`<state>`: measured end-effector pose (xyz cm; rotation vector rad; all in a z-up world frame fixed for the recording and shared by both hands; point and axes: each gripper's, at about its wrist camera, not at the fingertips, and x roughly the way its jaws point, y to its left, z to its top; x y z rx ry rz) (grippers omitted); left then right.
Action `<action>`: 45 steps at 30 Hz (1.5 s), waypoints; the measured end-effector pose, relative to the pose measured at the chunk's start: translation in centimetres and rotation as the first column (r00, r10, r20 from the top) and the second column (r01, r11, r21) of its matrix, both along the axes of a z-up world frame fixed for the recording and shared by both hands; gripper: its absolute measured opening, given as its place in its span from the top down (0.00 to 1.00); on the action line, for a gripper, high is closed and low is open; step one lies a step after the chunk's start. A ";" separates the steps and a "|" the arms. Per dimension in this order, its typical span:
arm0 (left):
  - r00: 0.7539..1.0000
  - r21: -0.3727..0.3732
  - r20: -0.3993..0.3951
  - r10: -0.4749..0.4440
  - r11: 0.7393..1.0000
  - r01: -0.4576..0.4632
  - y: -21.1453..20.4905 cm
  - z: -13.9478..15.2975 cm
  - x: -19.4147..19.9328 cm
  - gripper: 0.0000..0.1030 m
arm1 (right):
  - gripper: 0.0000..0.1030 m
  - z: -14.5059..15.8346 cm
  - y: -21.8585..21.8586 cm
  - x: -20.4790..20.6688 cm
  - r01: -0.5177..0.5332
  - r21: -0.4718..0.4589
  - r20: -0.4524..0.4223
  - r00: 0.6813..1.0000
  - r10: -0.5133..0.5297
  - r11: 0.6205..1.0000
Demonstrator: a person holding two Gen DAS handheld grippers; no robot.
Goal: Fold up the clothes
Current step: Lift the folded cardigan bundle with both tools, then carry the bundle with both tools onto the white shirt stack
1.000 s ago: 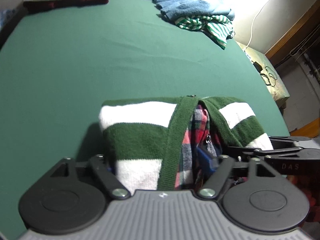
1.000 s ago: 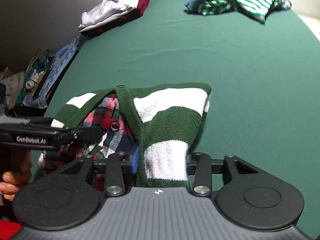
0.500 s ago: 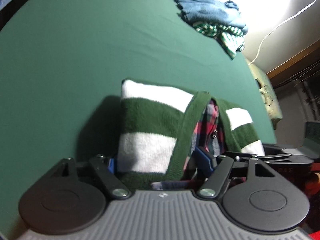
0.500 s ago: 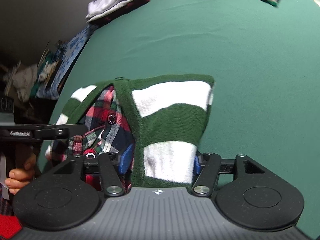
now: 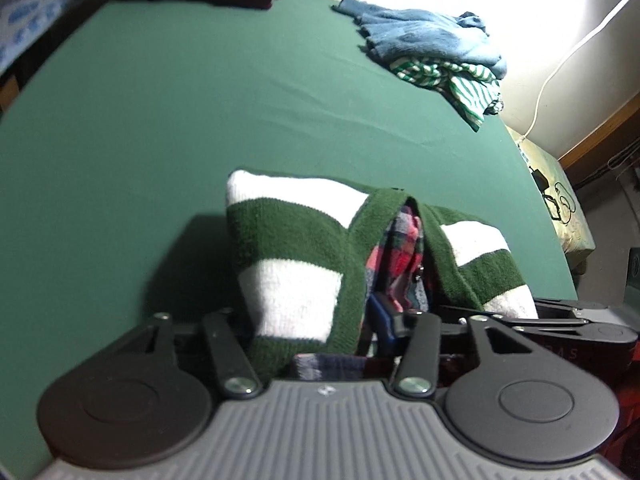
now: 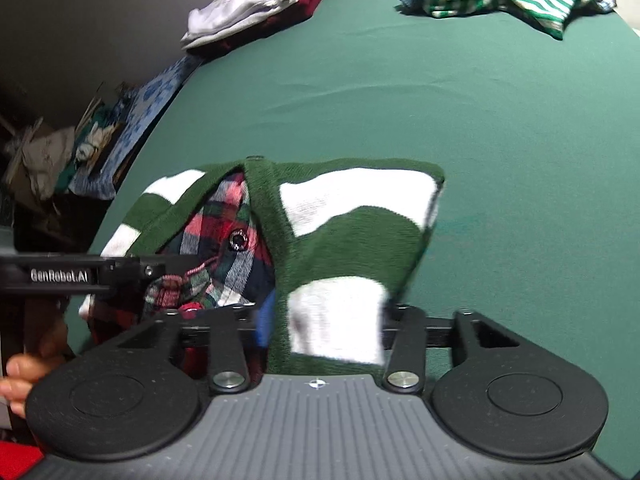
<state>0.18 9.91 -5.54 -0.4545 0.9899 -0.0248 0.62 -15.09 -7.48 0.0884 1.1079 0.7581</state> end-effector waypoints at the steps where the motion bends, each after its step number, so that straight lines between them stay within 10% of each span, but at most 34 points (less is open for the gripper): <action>1: 1.000 0.006 0.007 -0.002 1.000 0.002 -0.1 0.3 -0.1 0.62 | 0.62 0.1 -0.1 0.0 -0.002 0.002 0.000 1.000 0.002 1.000; 19: 0.998 0.139 0.062 -0.008 0.990 -0.001 0.2 5.1 1.5 0.66 | 0.65 3.2 1.4 1.5 -0.040 0.060 0.065 0.997 0.036 0.997; 45: 0.994 0.265 0.075 -0.075 0.963 0.052 10.9 6.9 10.2 0.65 | 0.65 6.4 12.6 7.5 0.040 0.036 0.125 0.991 -0.044 0.999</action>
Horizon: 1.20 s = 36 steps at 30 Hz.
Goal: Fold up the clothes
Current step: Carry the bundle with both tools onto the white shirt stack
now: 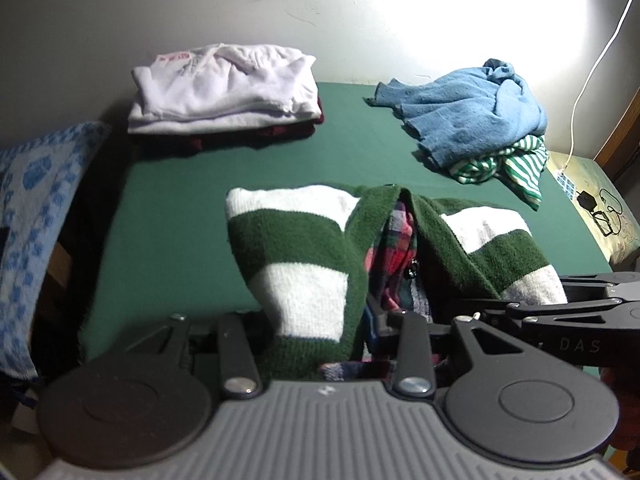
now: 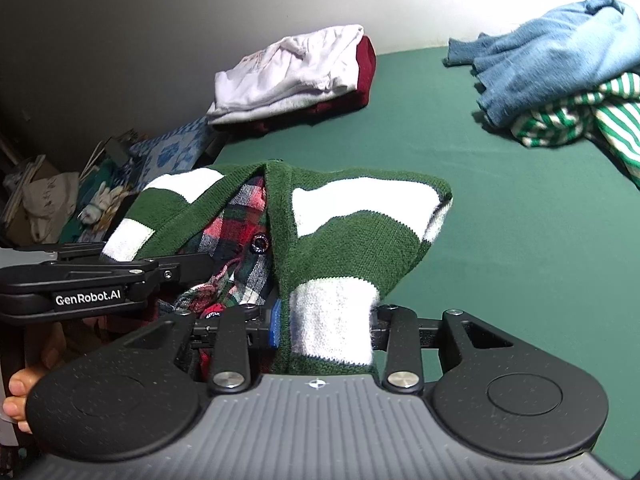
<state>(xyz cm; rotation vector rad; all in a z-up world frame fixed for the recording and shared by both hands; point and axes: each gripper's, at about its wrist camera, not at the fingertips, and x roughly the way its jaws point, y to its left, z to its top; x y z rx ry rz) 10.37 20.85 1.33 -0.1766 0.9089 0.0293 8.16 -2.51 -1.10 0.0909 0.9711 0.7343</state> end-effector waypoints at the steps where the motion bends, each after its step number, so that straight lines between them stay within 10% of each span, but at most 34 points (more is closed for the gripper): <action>1: 1.000 0.001 0.002 -0.002 1.000 0.002 0.6 0.0 0.4 0.64 | 0.65 0.1 0.6 0.3 0.004 -0.004 0.007 1.000 -0.004 1.000; 36: 0.995 0.181 -0.100 0.027 0.983 -0.009 10.6 0.9 14.5 0.62 | 0.65 3.3 13.8 14.4 -0.145 -0.073 -0.062 0.988 0.140 0.987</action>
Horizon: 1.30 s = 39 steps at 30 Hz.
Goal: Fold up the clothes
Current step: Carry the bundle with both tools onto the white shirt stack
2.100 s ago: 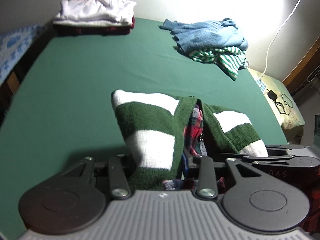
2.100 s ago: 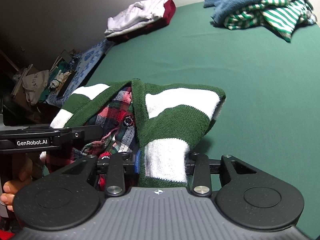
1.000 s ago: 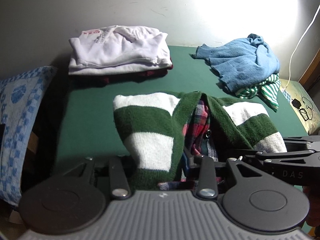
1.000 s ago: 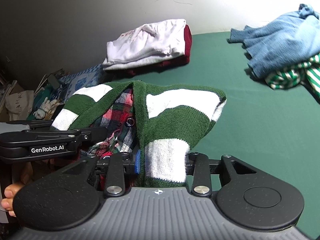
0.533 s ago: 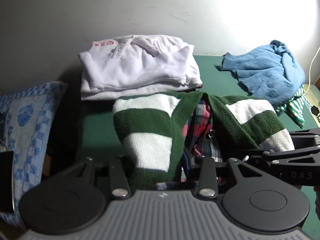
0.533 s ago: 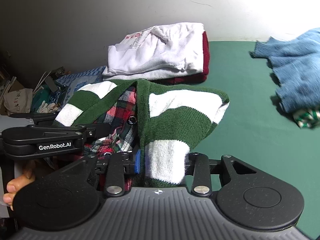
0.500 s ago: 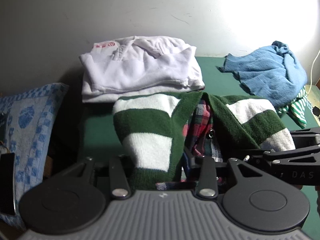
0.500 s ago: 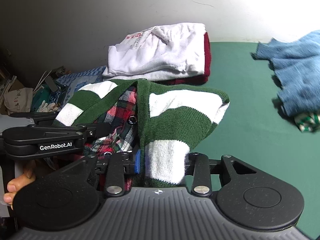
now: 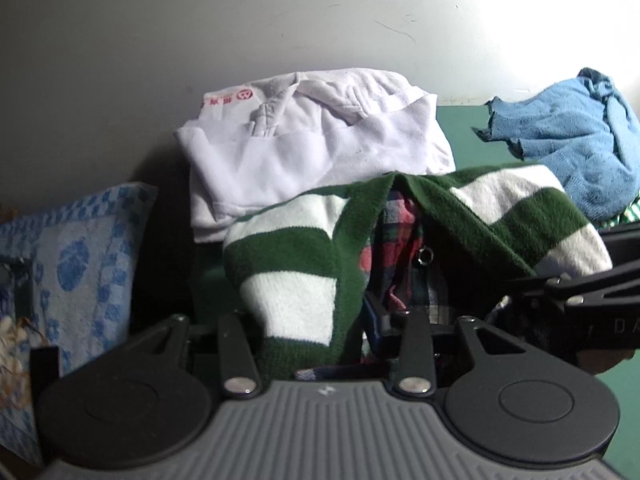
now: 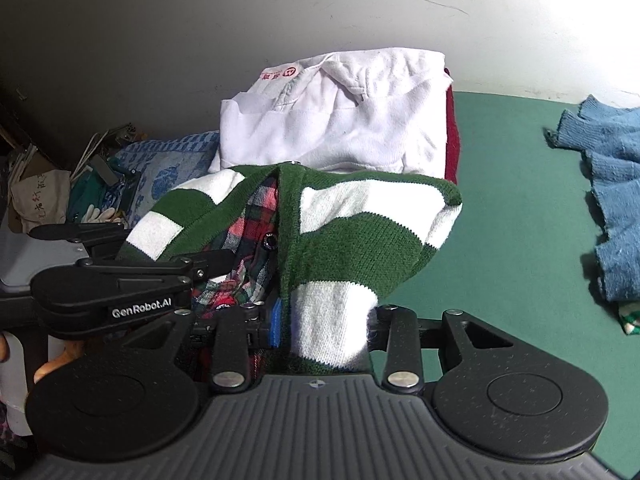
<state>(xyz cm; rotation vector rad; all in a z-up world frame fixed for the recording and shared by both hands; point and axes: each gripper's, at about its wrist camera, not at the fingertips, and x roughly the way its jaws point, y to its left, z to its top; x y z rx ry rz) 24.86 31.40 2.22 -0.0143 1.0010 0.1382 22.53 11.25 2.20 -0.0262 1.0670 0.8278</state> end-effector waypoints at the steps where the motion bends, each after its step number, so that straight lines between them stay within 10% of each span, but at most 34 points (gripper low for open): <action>1: 1.000 0.010 -0.001 -0.004 1.000 0.004 0.1 0.4 0.2 0.62 | 0.65 0.3 0.3 0.2 -0.004 -0.005 -0.001 1.000 0.004 1.000; 15: 0.995 0.006 0.085 0.052 0.999 -0.053 4.6 4.6 7.4 0.64 | 0.65 3.8 4.0 6.3 0.052 0.061 0.035 0.998 -0.054 0.997; 39: 0.982 0.020 0.174 0.072 0.997 -0.076 9.3 3.4 17.0 0.61 | 0.65 2.4 7.9 16.4 0.118 0.110 0.079 0.989 -0.127 0.987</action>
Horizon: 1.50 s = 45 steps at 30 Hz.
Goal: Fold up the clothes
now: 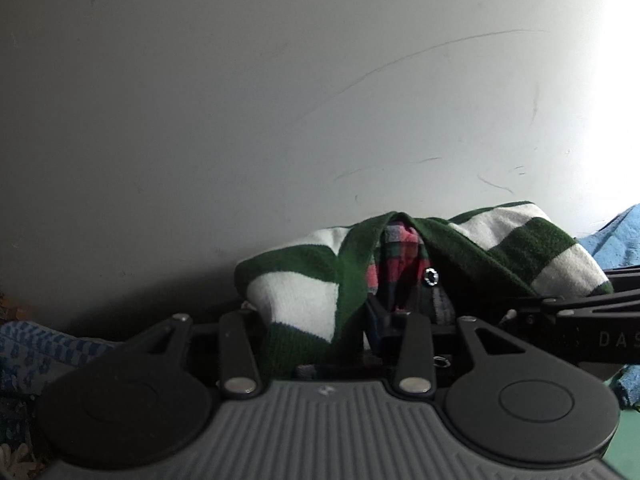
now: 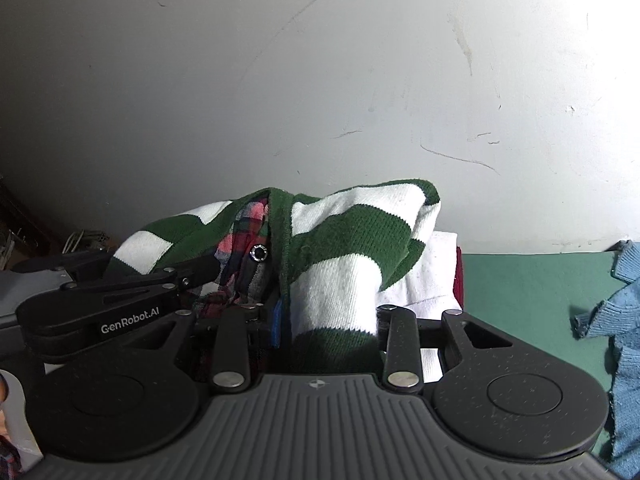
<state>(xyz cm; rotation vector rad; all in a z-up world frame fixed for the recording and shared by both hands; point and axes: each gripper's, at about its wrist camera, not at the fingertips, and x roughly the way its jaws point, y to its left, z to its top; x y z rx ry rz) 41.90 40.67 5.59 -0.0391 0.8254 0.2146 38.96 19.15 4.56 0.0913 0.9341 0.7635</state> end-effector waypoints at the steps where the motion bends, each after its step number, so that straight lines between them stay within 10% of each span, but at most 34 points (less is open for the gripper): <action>1: 1.000 0.003 0.005 -0.006 1.000 0.006 0.2 -0.4 0.2 0.59 | 0.65 -0.4 0.1 -0.1 -0.003 -0.007 0.009 1.000 0.003 1.000; 16: 0.991 -0.275 0.131 -0.012 0.960 0.048 4.6 -1.6 -3.3 0.39 | 0.50 -3.6 -1.0 -0.3 -0.029 -0.001 0.099 0.995 0.029 1.000; 22: 0.989 -0.254 0.144 -0.040 0.964 0.076 5.3 -1.5 -9.4 0.25 | 0.42 -0.6 -3.8 -2.6 -0.041 -0.043 0.241 0.969 0.051 0.998; 30: 0.996 -0.289 0.044 -0.079 0.953 0.088 1.1 -5.9 -12.8 0.23 | 0.41 -3.5 -5.5 -1.8 -0.032 -0.090 0.156 0.987 0.046 0.995; 35: 1.000 -0.290 -0.007 -0.015 0.957 0.012 0.3 -8.0 -11.5 0.54 | 0.42 -3.9 -6.8 -3.1 0.015 -0.054 0.073 0.997 -0.011 0.998; 40: 0.999 -0.263 0.030 0.012 0.965 -0.004 0.1 -6.8 -11.6 0.83 | 0.73 -3.3 -6.4 -4.2 -0.014 -0.065 0.087 0.996 0.020 0.998; 45: 0.994 -0.196 0.113 0.011 0.981 0.011 1.0 -3.7 -12.4 0.85 | 0.79 -1.7 -6.4 -4.6 -0.026 0.035 0.057 0.998 0.024 0.999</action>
